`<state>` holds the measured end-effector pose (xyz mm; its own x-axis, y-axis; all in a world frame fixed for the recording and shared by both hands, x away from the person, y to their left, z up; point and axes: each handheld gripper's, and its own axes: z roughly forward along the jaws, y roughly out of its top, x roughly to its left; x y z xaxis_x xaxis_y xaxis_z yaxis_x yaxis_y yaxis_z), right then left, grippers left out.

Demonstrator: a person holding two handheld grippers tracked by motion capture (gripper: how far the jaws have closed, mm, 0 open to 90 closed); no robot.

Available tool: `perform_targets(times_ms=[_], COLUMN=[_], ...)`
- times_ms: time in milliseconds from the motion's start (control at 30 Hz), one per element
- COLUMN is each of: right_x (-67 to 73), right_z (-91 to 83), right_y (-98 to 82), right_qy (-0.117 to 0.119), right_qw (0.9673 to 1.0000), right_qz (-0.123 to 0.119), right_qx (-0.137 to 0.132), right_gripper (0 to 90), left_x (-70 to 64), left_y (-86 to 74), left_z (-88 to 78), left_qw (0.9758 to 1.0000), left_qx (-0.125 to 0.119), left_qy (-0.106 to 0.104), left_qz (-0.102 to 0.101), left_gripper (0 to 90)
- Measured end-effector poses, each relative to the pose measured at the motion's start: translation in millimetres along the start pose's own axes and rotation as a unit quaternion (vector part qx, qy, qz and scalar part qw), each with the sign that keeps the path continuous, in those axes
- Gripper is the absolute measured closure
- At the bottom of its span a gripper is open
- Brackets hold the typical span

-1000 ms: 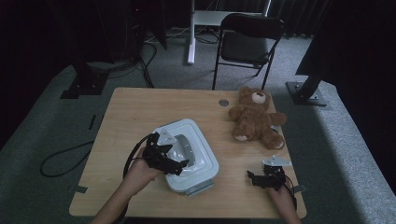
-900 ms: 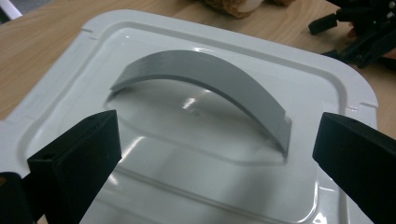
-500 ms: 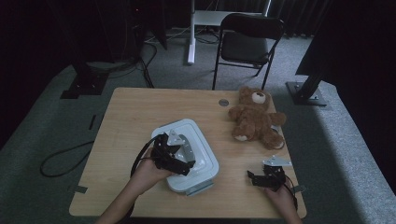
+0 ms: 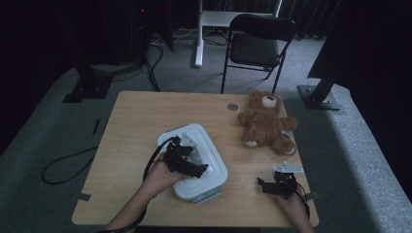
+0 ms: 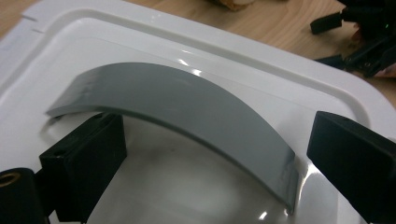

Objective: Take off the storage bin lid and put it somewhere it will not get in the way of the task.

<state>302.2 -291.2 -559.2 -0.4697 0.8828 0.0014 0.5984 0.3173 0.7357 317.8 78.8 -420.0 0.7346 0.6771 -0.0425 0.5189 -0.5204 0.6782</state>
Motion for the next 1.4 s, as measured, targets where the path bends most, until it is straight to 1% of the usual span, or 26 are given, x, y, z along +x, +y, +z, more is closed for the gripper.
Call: perform_targets(times_ms=[33, 133, 167, 200, 233, 300, 333, 400, 467, 500, 533, 567, 733, 833, 1000, 1100, 1233, 1267, 1367, 1400], right_x=[0.1, 0.0, 0.0, 0.0, -0.1, 0.0, 0.0, 0.1, 0.0, 0.0, -0.1, -0.1, 0.0, 0.0, 0.0, -0.1, 0.0, 0.0, -0.1, 0.0], right_z=[0.0, 0.0, 0.0, 0.1, 0.1, 0.1, 0.1, 0.1, 0.1, 0.0, 0.1, 0.1, 0.0, 0.1, 0.2, 0.3, 0.2, 0.2, 0.2, 0.1], right_y=[0.0, 0.0, 0.0, -0.1, 0.0, -0.1, -0.1, -0.1, -0.1, 0.0, 0.0, 0.0, -0.1, -0.1, 0.1, 0.1, 0.1, 0.1, 0.0, 0.0], right_qy=[0.000, 0.000, 0.000, 0.000, 0.000, 0.000, 0.000, 0.000, 0.000, 0.000, 0.000, 0.000, 0.000, 0.000, -0.001, -0.001, 0.000, 0.000, 0.000, 0.000], right_qw=[1.0000, 1.0000, 1.0000, 1.0000, 1.0000, 1.0000, 1.0000, 1.0000, 1.0000, 1.0000, 1.0000, 1.0000, 1.0000, 1.0000, 1.0000, 1.0000, 1.0000, 1.0000, 1.0000, 1.0000], right_qz=[0.000, 0.000, 0.000, 0.000, 0.000, 0.000, 0.000, 0.001, 0.000, 0.000, 0.000, 0.000, 0.002, 0.002, 0.002, 0.001, 0.002, 0.002, 0.002, 0.002], right_qx=[0.000, -0.001, 0.000, -0.001, -0.001, -0.001, -0.001, -0.001, -0.001, 0.000, -0.001, -0.001, 0.000, 0.000, -0.001, -0.002, -0.001, -0.001, -0.001, -0.001], right_gripper=[13.0, 13.0, 13.0, 13.0, 13.0, 13.0, 13.0, 13.1, 13.1, 13.1, 13.1, 13.1, 13.1, 13.1, 13.2, 13.2, 13.2, 13.2, 13.2, 13.2], left_x=[-0.7, -1.3, -1.7, -1.6, -1.0, -0.6, -0.6, -0.8, -2.3, -3.7, -4.9, -4.9, -1.9, -0.3, 1.4, 2.2, 1.8, 1.3, -0.9, -1.2], left_y=[0.1, 0.0, -0.4, -0.9, -1.3, -2.6, -3.2, -3.7, -4.1, -4.3, -4.5, -4.5, -8.6, -10.7, -13.0, -13.8, -13.6, -13.5, -12.3, -11.9], left_z=[0.7, 1.3, 0.9, 0.0, -0.6, -1.7, -2.1, -2.2, -2.3, -2.8, -2.9, -2.9, -4.2, -5.1, -8.2, -10.7, -16.2, -17.8, -24.7, -27.8], left_qw=[1.0000, 1.0000, 0.9999, 0.9998, 0.9998, 0.9997, 0.9997, 0.9995, 0.9993, 0.9991, 0.9990, 0.9990, 0.9983, 0.9975, 0.9948, 0.9933, 0.9908, 0.9904, 0.9897, 0.9890], left_qx=[-0.002, -0.007, -0.009, -0.012, -0.013, -0.017, -0.020, -0.026, -0.031, -0.034, -0.035, -0.035, -0.048, -0.055, -0.071, -0.079, -0.089, -0.092, -0.104, -0.109], left_qy=[0.004, 0.005, 0.012, 0.015, 0.012, 0.010, 0.007, 0.003, -0.004, -0.010, -0.009, -0.009, -0.029, -0.043, -0.071, -0.082, -0.099, -0.101, -0.097, -0.098], left_qz=[0.000, -0.001, 0.004, 0.006, 0.008, 0.014, 0.014, 0.015, 0.020, 0.024, 0.028, 0.028, 0.016, 0.004, -0.014, -0.022, -0.021, -0.020, -0.016, -0.016], left_gripper=[5.6, 5.6, 8.1, 12.4, 15.8, 17.6, 21.1, 24.8, 30.8, 35.5, 40.6, 41.6, 45.5, 49.4, 58.0, 61.4, 67.0, 68.3, 69.0, 69.1])
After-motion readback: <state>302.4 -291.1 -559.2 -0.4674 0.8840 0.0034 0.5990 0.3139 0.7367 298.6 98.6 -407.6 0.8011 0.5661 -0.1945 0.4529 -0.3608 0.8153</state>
